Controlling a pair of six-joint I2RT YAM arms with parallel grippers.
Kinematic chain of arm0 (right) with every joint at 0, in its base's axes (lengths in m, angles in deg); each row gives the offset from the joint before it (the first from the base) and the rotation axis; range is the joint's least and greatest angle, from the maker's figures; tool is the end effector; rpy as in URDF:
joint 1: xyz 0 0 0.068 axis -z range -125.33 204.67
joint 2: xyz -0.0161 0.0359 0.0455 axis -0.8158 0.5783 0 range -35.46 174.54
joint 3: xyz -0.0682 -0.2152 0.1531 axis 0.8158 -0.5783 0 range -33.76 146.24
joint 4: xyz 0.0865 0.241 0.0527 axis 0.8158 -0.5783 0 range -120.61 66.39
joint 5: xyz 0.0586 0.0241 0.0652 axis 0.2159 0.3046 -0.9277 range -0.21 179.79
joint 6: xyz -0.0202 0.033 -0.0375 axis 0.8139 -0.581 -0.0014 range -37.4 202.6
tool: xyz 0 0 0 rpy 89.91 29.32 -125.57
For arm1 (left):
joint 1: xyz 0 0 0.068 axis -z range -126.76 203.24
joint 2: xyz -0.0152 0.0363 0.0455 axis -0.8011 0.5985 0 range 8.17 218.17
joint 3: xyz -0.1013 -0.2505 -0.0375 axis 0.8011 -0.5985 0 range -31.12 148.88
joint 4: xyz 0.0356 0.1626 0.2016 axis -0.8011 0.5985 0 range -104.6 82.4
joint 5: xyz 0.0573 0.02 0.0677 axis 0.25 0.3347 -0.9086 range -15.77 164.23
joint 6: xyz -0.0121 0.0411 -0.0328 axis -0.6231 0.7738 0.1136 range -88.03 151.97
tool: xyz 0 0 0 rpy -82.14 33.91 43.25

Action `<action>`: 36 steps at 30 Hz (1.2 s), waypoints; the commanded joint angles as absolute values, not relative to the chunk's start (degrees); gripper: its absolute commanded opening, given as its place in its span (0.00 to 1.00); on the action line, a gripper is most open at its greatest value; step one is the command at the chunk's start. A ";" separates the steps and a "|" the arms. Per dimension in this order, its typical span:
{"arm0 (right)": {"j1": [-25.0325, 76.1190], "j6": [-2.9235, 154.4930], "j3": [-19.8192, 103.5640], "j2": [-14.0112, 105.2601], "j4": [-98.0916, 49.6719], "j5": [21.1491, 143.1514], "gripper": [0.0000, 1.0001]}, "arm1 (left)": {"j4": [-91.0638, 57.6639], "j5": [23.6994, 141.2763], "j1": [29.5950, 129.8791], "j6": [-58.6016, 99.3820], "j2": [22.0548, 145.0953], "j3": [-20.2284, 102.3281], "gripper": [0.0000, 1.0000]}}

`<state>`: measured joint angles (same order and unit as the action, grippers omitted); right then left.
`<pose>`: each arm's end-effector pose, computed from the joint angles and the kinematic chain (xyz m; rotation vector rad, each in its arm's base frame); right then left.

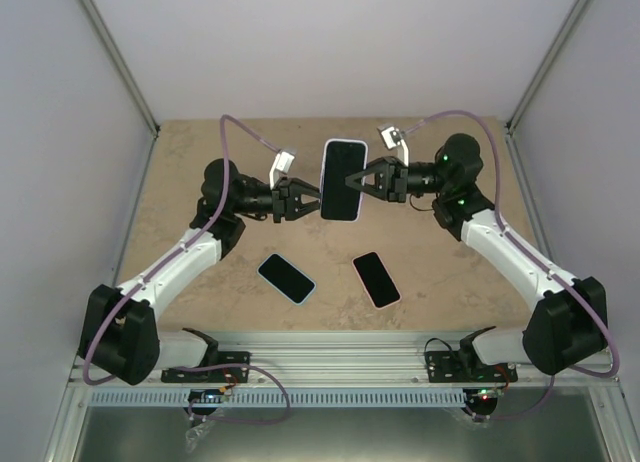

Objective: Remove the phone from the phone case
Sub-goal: Remove the phone case from the phone.

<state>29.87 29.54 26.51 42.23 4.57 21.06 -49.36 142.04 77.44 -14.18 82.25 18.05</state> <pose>0.2591 0.1562 0.3715 -0.7906 1.6628 1.8328 0.2430 -0.1454 0.3336 0.8373 1.5985 -1.7397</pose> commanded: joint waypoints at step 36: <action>30.61 80.97 44.97 40.38 -44.76 62.81 0.98 | -35.07 118.40 75.03 -14.62 82.80 18.36 0.00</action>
